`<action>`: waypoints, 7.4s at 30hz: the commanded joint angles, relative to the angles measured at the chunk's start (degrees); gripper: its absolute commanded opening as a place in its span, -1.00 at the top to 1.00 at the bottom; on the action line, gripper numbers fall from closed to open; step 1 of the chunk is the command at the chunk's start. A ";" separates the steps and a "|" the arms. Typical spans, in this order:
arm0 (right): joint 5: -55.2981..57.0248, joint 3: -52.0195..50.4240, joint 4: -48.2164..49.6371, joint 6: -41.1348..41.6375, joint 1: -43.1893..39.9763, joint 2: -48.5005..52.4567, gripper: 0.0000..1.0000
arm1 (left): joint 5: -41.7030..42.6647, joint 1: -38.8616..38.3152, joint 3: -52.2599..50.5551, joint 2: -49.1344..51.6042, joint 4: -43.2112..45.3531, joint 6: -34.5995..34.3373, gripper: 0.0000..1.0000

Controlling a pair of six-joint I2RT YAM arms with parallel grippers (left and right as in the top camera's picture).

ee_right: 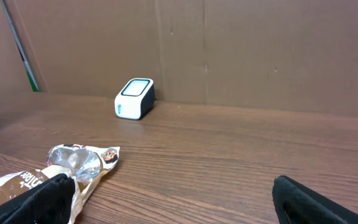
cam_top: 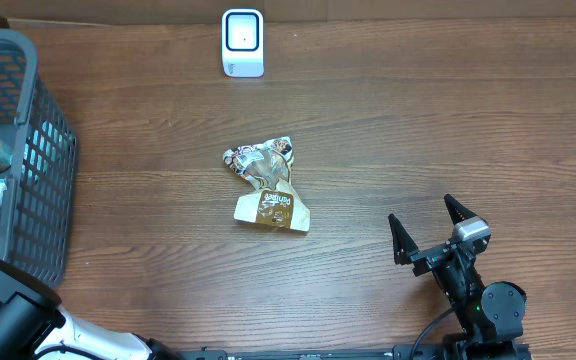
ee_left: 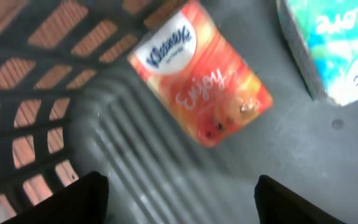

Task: Scan the item barcode
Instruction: 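Move the left gripper back into the basket toward the tissue packs, then grasp the orange Kleenex tissue pack with the left gripper, then lift the tissue pack and hold it toward the white scanner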

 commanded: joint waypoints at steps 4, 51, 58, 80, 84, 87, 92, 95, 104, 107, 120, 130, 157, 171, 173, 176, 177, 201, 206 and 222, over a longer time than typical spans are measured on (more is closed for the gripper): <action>0.37 -0.61 0.31 -0.20 -0.09 -0.66 -1.00 | -0.96 -0.02 -0.81 0.39 4.04 1.49 -0.42; 0.39 -0.61 0.31 -0.20 -0.09 -0.66 -0.99 | 0.94 -1.49 1.55 9.57 3.80 1.95 0.92; 0.39 -0.61 0.31 -0.20 -0.09 -0.66 -1.00 | 0.90 -3.06 6.21 4.22 -3.08 -1.31 0.91; 0.39 -0.61 0.31 -0.20 -0.09 -0.66 -1.00 | 7.08 -25.64 6.67 -34.23 -3.04 -10.23 0.92; 0.37 -0.61 0.31 -0.20 -0.09 -0.66 -0.99 | 3.06 -27.50 6.60 -33.31 -3.02 -12.00 0.70; 0.39 -0.61 0.31 -0.20 -0.09 -0.66 -1.00 | 3.08 -25.35 6.60 -30.45 -4.57 -12.17 0.12; 0.39 -0.61 0.31 -0.20 -0.09 -0.66 -1.00 | 3.82 -19.17 6.60 -24.92 -7.50 -14.38 -0.08; 0.37 -0.61 0.31 -0.20 -0.09 -0.66 -1.00 | 6.27 -15.52 6.60 -22.27 -7.63 -14.27 -0.09; 0.37 -0.61 0.31 -0.20 -0.09 -0.66 -0.99 | 7.93 -9.22 6.58 -12.83 -7.89 -13.73 -0.15; 0.39 -0.61 0.31 -0.20 -0.09 -0.66 -1.00 | 6.88 -7.45 6.49 -8.61 -9.03 -13.60 -0.16; 0.39 -0.61 0.31 -0.20 -0.09 -0.66 -1.00 | 3.50 -3.28 6.49 5.55 -6.95 -8.39 -0.25; 0.39 -0.61 0.31 -0.20 -0.09 -0.66 -1.00 | 3.23 -3.45 6.49 12.46 -3.15 -6.08 -0.28; 0.37 -0.61 0.31 -0.20 -0.09 -0.66 -1.00 | 15.28 -5.97 22.69 2.78 -17.07 -7.48 0.92; 0.37 -0.61 0.31 -0.20 -0.09 -0.66 -1.00 | 31.30 -22.62 29.77 -22.12 -22.64 -4.55 0.91; 0.39 -0.61 0.31 -0.20 -0.09 -0.66 -1.00 | 27.89 -28.63 29.75 -22.51 -25.27 -3.93 0.91; 0.39 -0.61 0.31 -0.20 -0.09 -0.66 -1.00 | 22.67 -37.55 28.22 -21.75 -28.11 -3.50 0.91; 0.39 -0.61 0.31 -0.20 -0.09 -0.66 -0.99 | 21.24 -40.37 26.95 -21.44 -28.37 -3.50 0.91; 0.37 -0.61 0.31 -0.20 -0.09 -0.66 -1.00 | 17.33 -67.65 -11.08 -1.60 -0.33 -24.68 0.91; 0.39 -0.61 0.31 -0.20 -0.09 -0.66 -1.00 | 20.46 -72.46 -11.08 3.08 5.31 -25.00 0.92; 0.39 -0.61 0.31 -0.20 -0.09 -0.66 -1.00 | 17.18 -74.14 -6.32 3.74 1.70 -23.61 0.92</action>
